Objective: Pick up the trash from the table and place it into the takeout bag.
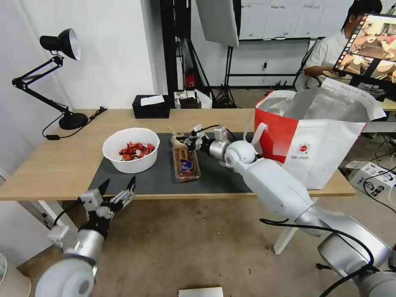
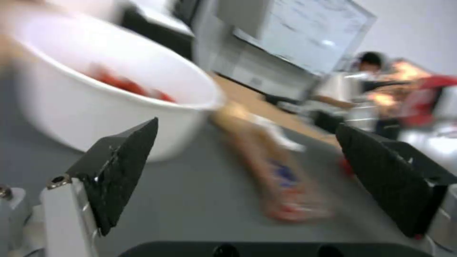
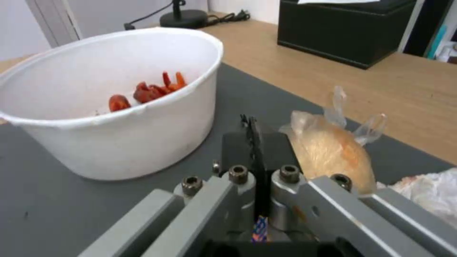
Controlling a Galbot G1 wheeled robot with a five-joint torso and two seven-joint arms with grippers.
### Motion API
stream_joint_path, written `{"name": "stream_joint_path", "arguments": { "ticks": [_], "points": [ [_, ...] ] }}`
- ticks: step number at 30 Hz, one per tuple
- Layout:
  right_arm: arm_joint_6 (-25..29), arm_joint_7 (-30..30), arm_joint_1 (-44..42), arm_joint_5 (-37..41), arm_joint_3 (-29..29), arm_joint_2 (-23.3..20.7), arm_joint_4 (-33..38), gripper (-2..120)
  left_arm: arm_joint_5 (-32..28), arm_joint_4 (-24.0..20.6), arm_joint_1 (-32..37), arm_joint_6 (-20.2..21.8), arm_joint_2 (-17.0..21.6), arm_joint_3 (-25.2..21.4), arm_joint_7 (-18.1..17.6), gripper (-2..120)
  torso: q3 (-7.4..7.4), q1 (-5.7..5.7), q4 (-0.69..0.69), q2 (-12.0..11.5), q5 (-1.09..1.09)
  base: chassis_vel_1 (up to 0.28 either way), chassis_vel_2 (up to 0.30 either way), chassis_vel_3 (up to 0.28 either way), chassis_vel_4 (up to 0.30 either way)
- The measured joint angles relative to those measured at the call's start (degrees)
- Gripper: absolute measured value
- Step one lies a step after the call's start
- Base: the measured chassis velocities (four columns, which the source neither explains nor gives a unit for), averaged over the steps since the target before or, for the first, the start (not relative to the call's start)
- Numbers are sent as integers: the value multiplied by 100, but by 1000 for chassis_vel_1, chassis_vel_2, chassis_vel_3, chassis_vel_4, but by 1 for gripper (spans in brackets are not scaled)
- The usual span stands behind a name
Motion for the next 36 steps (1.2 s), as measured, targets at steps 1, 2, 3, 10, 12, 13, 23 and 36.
{"name": "stream_joint_path", "arguments": {
  "ticks": [1, 2, 3, 10, 12, 13, 23, 36],
  "points": [
    [0, 0, 0, 0, 0, 0, 0, 0, 0, 0, 0, 0, 0, 0, 0, 100, 0, 0, 0, 0, 0, 0, 0, 0, 0],
    [1, -1, 1, 0, -21, -1, -1, 0, -438, 32, -110, 84, 150, 72, -7, 100, 0, 0, -2, 0, 1, 0, 0, 0, 0],
    [1, -6, 11, 0, -43, 14, -20, 0, -813, 55, -215, 158, 272, 133, -19, 100, 0, 0, -2, 0, 1, 0, 0, 0, 0],
    [14, -37, 74, -13, -131, 137, -109, 0, -2784, 375, -953, 742, 699, 558, -222, 100, 0, 0, 4, 0, 0, 0, 0, 0, 0],
    [16, -27, 74, -28, -131, 139, -109, 0, -3225, 606, -1245, 907, 746, 711, -318, 100, 1, 0, 0, 0, 0, 0, 0, 0, 0],
    [16, -27, 74, -28, -131, 139, -109, 0, -3225, 606, -1245, 907, 746, 711, -318, 100, 1, 0, 0, 0, 0, 0, 0, 0, 0],
    [47, -52, 100, -288, -145, 117, -194, 0, -3891, 1474, -2486, 1701, 920, 1367, -532, 100, 0, 0, 1, 0, 1, 0, 0, 0, 0],
    [87, -123, 157, -363, -201, 114, -309, 0, -3728, 1877, -3102, 2045, 872, 1955, -941, 100, 0, 0, 2, 0, 1, 0, 0, 0, 0]
  ]
}}
